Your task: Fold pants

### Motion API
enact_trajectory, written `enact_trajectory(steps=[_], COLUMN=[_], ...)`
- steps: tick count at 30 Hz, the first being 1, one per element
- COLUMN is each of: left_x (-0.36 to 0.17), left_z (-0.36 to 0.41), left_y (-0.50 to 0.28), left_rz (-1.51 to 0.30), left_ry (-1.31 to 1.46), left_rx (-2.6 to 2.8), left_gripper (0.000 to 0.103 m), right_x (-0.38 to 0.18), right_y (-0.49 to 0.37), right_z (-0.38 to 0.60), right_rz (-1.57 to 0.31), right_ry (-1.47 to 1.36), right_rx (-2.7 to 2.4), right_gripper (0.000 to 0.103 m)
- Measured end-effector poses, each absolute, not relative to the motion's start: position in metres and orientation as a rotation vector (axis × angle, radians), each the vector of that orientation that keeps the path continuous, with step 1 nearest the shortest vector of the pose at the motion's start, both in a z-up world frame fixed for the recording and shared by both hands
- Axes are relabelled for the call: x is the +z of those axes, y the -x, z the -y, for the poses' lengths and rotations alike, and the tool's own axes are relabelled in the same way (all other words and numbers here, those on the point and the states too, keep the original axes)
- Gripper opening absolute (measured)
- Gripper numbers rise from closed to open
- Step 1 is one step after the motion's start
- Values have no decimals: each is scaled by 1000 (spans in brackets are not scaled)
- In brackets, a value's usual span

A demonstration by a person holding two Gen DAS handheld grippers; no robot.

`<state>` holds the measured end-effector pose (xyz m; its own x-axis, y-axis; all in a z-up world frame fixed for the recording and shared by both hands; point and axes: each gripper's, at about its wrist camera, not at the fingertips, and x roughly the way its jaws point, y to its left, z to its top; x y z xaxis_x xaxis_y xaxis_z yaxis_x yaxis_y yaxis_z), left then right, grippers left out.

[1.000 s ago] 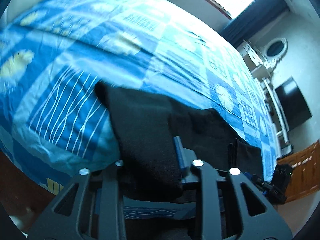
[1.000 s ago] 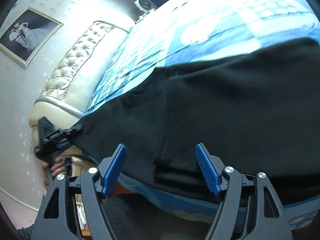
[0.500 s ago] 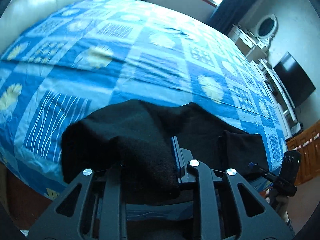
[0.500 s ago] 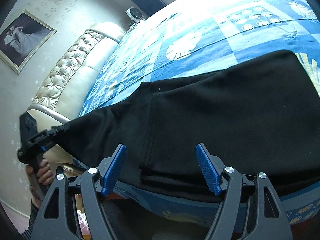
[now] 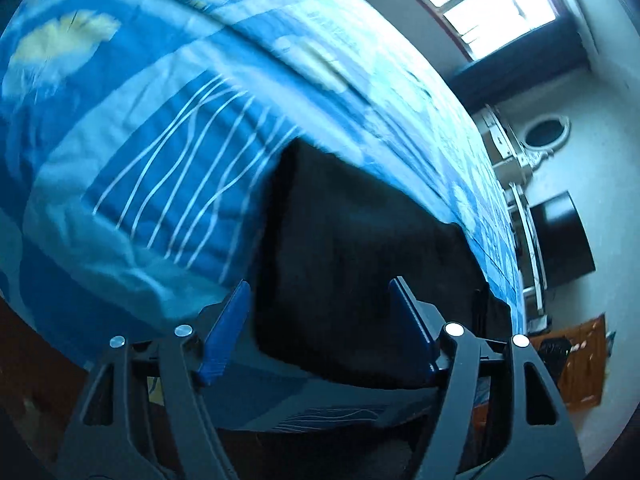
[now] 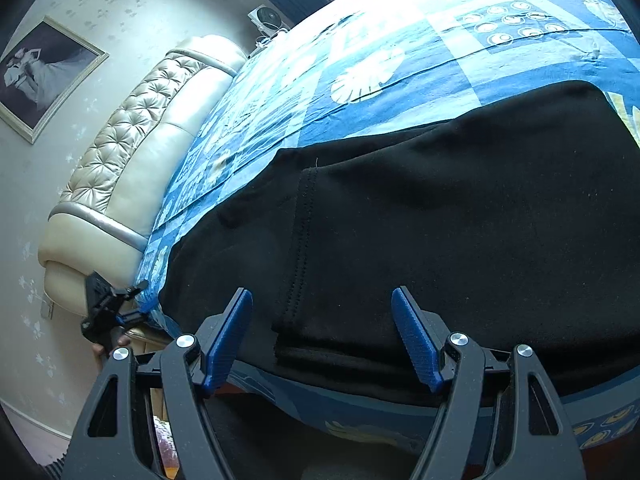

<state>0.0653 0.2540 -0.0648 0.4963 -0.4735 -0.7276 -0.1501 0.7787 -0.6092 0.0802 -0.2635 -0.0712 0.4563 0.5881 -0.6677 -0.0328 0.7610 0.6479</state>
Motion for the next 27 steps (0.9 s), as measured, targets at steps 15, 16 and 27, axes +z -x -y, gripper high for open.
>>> enact_trajectory(steps=[15,16,27], left_x=[-111,-116,-58], left_z=[-237,-236,-205], left_y=[-73,-74,-77], left_rz=[-1089,-1095,-1036], left_ry=[976,1002,825], left_rx=[-340,-343,-297], left_gripper=[43,40,30], right_x=[-74,-74,-71], right_y=[-79,-79,-78], right_z=[262,261,263], right_rz=[-1042,-1043,-1036], right_ry=[-611,-610,-600], right_rx=[430,429,414], right_gripper=[72,72,71])
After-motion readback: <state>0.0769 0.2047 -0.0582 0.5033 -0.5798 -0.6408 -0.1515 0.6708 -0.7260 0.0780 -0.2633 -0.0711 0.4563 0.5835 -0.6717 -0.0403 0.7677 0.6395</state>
